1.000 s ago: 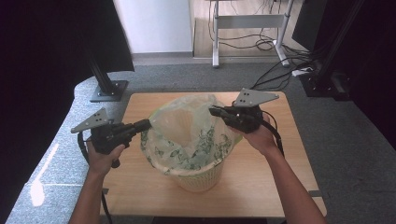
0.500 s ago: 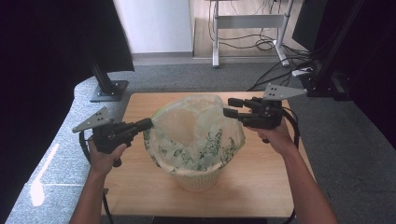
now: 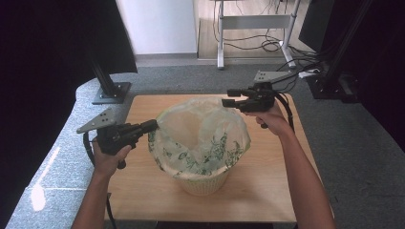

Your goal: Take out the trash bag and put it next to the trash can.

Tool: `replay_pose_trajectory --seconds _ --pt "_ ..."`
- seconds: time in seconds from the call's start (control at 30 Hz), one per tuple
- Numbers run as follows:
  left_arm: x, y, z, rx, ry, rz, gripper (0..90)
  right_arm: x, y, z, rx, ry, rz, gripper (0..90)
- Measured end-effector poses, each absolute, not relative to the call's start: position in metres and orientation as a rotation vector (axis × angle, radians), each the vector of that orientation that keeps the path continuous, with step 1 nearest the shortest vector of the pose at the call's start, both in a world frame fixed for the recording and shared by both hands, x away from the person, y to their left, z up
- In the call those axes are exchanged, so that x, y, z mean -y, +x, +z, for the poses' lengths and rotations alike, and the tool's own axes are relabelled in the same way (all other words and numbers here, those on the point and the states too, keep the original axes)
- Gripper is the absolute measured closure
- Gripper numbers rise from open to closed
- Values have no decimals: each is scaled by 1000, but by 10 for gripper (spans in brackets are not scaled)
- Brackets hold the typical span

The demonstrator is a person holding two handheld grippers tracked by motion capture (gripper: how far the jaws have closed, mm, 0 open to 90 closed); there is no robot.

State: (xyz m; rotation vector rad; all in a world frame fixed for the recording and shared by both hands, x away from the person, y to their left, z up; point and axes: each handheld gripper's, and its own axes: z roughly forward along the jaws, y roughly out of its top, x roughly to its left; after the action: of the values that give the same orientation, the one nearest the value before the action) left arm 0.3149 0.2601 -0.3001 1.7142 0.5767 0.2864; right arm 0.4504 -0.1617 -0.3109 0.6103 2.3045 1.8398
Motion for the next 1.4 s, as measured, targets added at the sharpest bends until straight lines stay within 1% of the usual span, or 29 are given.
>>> replay_pose_trajectory --seconds 0.23,0.33,0.37,0.4,0.53,0.6,0.63,0.8,1.0,1.4 --pt "-260 317 -301 -566 1706 282 900 138 466 -323 -2416 590 1751 398" --pt "-259 316 -301 -565 1704 281 900 131 468 -325 -2431 607 1695 455" --pt "-259 316 -301 -565 1702 280 900 129 468 -326 -2433 594 1679 486" --pt "-259 316 -301 -566 1701 279 900 127 467 -326 -2430 581 1659 537" --pt "-259 316 -301 -565 1702 278 900 123 463 -324 -2410 570 1576 773" --pt "-259 315 -301 -563 1701 276 900 121 462 -324 -2412 572 1555 866" --pt "-259 315 -301 -562 1700 276 900 121 462 -324 -2409 581 1542 897" --pt "-259 314 -302 -565 1700 276 900 119 461 -322 -2387 581 1571 899" --pt "-259 315 -302 -567 1699 275 900 124 457 -309 -2330 567 1661 898" --pt "-259 315 -304 -577 1690 276 900 139 442 -284 -2158 523 1957 899"
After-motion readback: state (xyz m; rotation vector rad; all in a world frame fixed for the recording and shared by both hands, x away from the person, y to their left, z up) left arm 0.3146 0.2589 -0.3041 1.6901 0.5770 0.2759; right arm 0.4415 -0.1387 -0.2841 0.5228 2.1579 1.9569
